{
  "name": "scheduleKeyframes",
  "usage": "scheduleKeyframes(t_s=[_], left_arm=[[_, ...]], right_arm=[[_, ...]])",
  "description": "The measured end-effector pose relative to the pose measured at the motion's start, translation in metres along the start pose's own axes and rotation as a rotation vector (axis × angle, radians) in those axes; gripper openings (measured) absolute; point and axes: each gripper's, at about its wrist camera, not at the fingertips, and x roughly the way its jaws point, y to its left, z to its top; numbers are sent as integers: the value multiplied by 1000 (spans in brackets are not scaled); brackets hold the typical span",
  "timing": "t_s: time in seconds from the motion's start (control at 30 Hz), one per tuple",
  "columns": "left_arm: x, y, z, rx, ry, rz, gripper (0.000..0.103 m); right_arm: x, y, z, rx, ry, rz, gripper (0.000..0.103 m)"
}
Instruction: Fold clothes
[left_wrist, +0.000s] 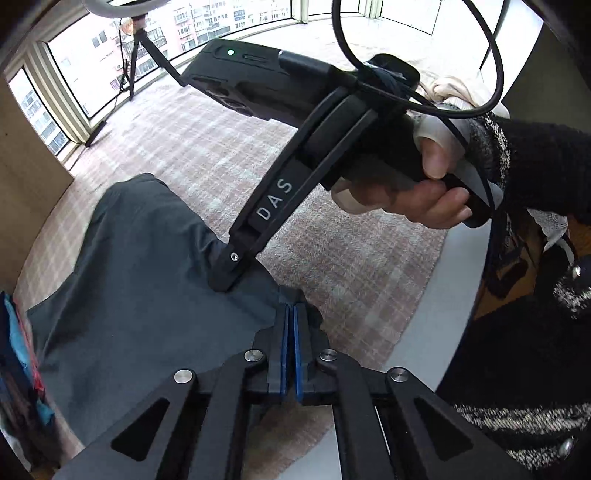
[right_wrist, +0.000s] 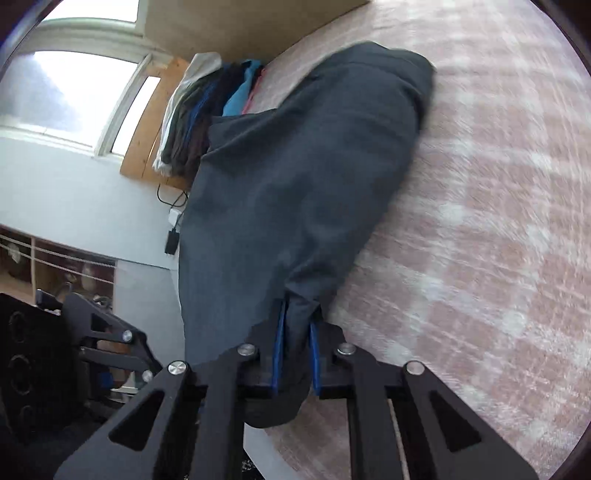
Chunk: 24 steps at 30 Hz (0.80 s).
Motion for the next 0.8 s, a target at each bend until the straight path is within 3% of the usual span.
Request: scheduleKeyframes(t_s=[0.1,0.27,0.4,0.5,0.57,0.73,0.8], left_arm=[[-27,7,-9,-44,-48,20,2],[-35,21,-19,-94,-40,-44,0],[-40,41,-11,-153,-12,-28,4],[-36,62,14,-202,17,-43,5],[-25,66,38,-193,55,-33,17],[34,42,98,-45,219,38,33],[61,31,116,6,288,46,34]], right_arm=[[-16,15,4,12,-62,38,7],[-21,22,6,39,-88,42,8],[-44,5,-27,36,-151,72,17],[-47,9,-59,-88,-179,8,17],[-46,14,-74,-183,-162,-51,17],[-29,19,-93,-339,-126,-207,17],[-24,22,-96,-387,-136,-236,17]])
